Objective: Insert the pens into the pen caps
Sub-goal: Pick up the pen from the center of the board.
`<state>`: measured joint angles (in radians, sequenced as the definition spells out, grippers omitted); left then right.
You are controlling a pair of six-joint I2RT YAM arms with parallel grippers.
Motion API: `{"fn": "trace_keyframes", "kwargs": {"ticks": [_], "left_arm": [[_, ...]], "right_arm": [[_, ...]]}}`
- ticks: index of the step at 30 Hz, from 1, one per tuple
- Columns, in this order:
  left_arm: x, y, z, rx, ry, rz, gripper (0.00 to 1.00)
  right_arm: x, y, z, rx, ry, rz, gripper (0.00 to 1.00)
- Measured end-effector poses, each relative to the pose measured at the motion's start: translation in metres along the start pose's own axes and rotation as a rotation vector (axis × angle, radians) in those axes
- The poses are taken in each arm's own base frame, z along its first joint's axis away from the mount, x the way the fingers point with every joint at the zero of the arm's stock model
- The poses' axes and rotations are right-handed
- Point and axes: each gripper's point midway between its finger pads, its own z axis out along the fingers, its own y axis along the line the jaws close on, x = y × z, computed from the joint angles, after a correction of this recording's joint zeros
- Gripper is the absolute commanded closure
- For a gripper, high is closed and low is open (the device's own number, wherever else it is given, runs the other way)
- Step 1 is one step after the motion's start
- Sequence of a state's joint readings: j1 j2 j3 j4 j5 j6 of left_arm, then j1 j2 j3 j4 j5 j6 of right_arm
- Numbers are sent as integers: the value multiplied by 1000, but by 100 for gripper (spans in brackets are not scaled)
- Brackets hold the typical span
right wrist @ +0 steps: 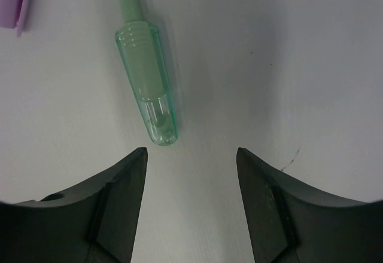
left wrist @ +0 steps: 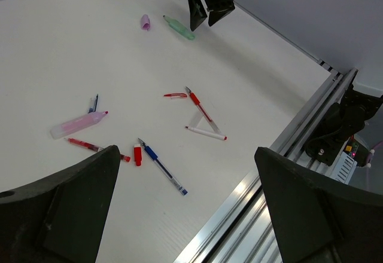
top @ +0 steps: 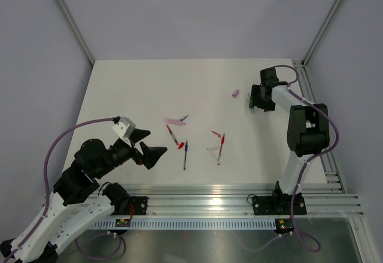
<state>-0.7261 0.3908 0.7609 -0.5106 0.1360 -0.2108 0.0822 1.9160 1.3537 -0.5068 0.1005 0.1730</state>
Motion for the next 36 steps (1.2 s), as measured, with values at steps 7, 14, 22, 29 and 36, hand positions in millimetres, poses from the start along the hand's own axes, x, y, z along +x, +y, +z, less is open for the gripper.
{"fn": "trace_keyframes", "kwargs": {"ticks": [7,14,22,29,36], "left_arm": [[2,-2,3,12,13,-1,1],[2,1,5,6,18,-5,1],[2,1,4,6,16,-7,1],[1,1,4,6,11,-7,1],[-7,-2,-6,19,-36,2,1]], "right_arm": [[0,16,10,-81,44,-32,36],[-7,19,15,-87,67,-47,48],[-2,23,23,-58,129,-69,50],[-3,26,25,-37,183,-80,48],[-2,26,27,-22,244,-80,51]]}}
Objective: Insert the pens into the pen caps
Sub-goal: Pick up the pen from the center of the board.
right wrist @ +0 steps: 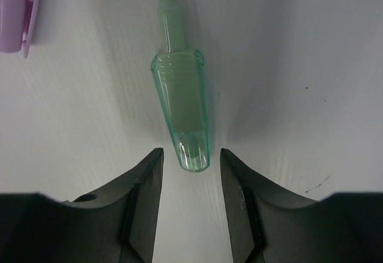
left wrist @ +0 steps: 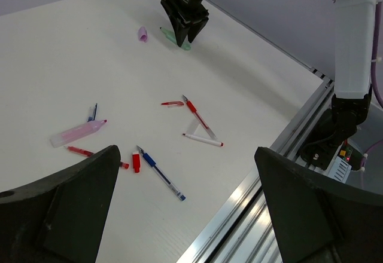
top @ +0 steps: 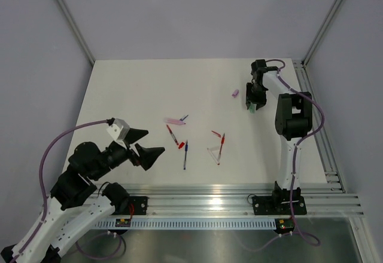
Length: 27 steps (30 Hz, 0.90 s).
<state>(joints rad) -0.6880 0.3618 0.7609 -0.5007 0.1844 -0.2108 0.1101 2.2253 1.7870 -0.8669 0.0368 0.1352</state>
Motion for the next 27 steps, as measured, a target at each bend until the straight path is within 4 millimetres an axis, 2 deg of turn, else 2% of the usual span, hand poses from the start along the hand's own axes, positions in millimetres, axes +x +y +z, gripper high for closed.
{"fn": "trace_keyframes", "kwargs": {"ticks": [9,17,21,27], "left_arm": [[-18,-13,-21,50,-107,15,1],[-24,-17,-27,69,-143,23,1],[-26,-19,-28,77,-151,25,1],[-26,-19,-29,78,-152,26,1]], "right_arm": [[-1,1,5,21,77,16,55],[0,9,7,31,115,21,55],[1,10,6,34,127,19,64],[2,10,6,36,132,22,71]]}}
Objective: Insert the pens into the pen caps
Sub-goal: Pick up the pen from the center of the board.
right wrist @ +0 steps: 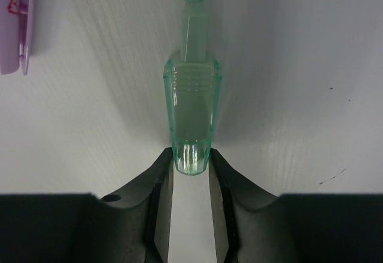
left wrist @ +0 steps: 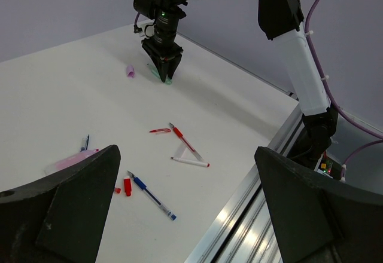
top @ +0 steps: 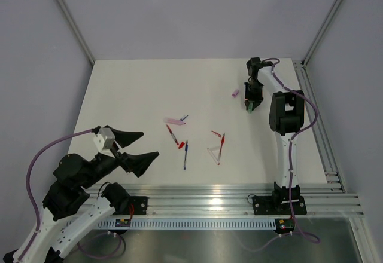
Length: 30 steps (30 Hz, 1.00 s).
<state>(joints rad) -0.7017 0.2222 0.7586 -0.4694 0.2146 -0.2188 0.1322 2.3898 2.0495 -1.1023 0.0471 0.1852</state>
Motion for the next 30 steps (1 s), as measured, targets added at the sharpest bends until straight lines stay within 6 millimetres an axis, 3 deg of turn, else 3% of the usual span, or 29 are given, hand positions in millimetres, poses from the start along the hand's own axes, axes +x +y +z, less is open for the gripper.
{"fn": "trace_keyframes", "kwargs": {"ticks": [3,15,24,27,30], "left_arm": [[0,0,0,0,0,0,1],[8,4,8,-10,42,-9,1],[20,12,23,-45,102,-62,1],[28,17,29,-74,127,-97,1],[36,21,35,-96,157,-132,1]], "right_arm": [[0,0,1,1,-2,2,80],[14,-4,-4,-34,-148,23,82],[17,-1,-64,-135,-393,60,82],[31,4,-82,-191,-466,73,83],[60,16,-92,-242,-500,63,83]]}}
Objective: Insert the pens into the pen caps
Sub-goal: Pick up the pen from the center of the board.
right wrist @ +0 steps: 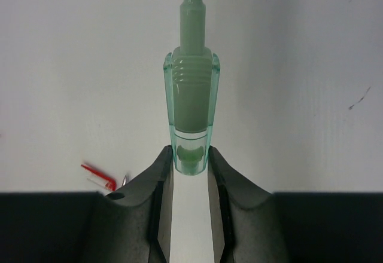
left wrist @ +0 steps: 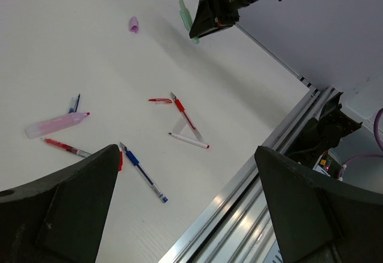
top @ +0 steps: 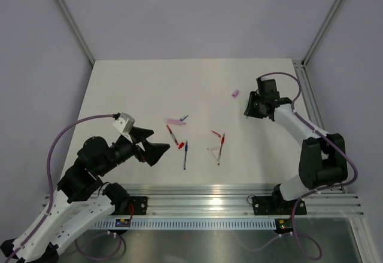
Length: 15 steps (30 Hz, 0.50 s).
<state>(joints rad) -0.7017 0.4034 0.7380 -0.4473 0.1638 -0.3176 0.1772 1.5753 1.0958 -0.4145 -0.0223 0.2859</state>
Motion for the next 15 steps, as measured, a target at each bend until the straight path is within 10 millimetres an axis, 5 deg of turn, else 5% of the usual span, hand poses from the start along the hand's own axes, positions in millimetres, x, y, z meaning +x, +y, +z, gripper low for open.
{"fn": "trace_keyframes", "kwargs": {"ticks": [9,12,15], "left_arm": [[18,-1,35,2,94,-173,1],[28,-1,48,6,109,-236,1],[41,-2,62,2,134,-279,15]], "right_arm": [[78,95,-75,-342,-49,-120,83],[98,110,-101,-458,-71,-114,83],[119,124,-124,-565,-65,-118,83]]}}
